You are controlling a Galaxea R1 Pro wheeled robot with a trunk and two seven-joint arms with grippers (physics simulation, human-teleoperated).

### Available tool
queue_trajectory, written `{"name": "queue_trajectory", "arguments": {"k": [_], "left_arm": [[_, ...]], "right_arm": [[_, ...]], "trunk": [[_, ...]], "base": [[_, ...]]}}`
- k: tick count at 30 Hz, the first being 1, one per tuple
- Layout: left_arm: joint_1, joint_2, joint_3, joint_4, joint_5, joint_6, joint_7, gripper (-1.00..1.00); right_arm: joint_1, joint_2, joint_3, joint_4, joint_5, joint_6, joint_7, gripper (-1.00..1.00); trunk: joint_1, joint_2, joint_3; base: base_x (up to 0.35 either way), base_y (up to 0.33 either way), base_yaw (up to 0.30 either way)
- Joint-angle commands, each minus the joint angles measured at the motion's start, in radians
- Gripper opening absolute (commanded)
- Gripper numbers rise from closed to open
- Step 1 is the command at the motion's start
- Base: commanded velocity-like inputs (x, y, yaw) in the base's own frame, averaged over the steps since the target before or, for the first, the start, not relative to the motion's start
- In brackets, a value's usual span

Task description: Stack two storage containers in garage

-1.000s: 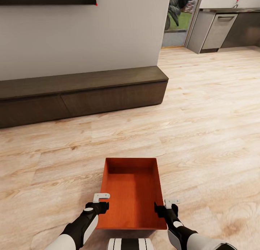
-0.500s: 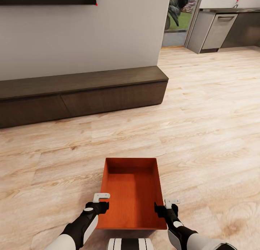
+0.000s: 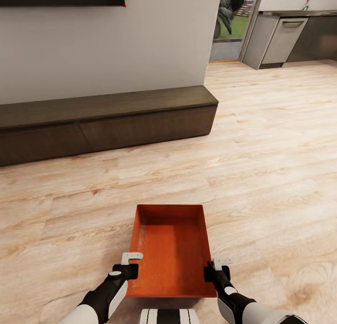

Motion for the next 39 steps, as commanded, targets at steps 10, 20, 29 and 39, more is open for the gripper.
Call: {"name": "queue_trajectory", "arguments": {"k": [10, 20, 29, 39], "left_arm": [[0.000, -0.001, -0.005, -0.002, -0.004, 0.007, 0.011, -1.00], [0.000, 0.001, -0.002, -0.002, 0.001, 0.007, 0.011, -1.00], [0.000, 0.003, -0.001, -0.001, 0.002, 0.007, 0.011, -1.00], [0.000, 0.003, -0.001, 0.002, 0.002, 0.008, 0.011, -1.00]], "right_arm": [[0.000, 0.001, 0.000, 0.002, -0.017, -0.004, -0.006, -1.00], [0.000, -0.001, 0.000, 0.002, -0.017, -0.004, -0.006, -1.00], [0.000, -0.001, 0.000, 0.002, -0.027, -0.004, -0.006, -1.00], [0.000, -0.001, 0.000, 0.002, -0.027, -0.004, -0.006, -1.00]], "trunk": [[0.000, 0.000, -0.001], [-0.027, 0.049, 0.021], [-0.061, 0.112, 0.050], [-0.100, 0.182, 0.081]], "base": [[0.000, 0.000, 0.000], [0.000, 0.000, 0.000], [0.000, 0.000, 0.000], [0.000, 0.000, 0.000]]}}
